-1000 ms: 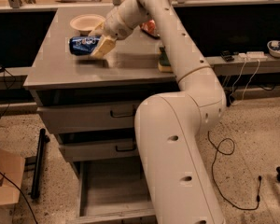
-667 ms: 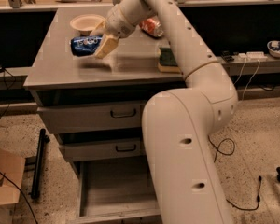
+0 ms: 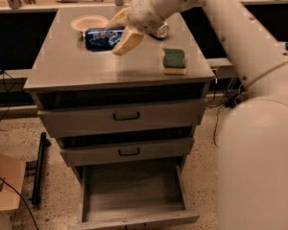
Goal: Place pepsi can into bottom drawer
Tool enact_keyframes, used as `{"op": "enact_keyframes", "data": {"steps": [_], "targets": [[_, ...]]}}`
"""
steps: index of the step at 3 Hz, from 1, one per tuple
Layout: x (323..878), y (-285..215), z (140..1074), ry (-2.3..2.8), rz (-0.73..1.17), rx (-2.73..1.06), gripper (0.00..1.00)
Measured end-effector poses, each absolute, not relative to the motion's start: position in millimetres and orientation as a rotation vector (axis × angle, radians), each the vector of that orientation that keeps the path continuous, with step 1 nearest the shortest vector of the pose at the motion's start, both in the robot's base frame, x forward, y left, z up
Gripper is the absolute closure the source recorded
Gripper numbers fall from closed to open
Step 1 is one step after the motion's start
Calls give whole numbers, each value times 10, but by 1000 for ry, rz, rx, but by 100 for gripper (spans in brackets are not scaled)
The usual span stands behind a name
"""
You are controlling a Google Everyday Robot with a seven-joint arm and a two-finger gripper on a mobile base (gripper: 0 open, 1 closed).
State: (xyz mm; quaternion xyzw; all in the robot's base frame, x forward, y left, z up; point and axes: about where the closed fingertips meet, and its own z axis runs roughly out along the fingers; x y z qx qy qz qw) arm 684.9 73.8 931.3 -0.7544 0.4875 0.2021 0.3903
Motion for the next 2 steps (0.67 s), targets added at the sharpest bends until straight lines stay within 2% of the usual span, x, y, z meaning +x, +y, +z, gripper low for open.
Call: {"op": "enact_keyframes", "data": {"steps": [1, 2], "targets": [[6268, 479, 9611, 1183, 484, -1891, 100], [5455, 171, 9366, 1208, 536, -1923, 100]]}}
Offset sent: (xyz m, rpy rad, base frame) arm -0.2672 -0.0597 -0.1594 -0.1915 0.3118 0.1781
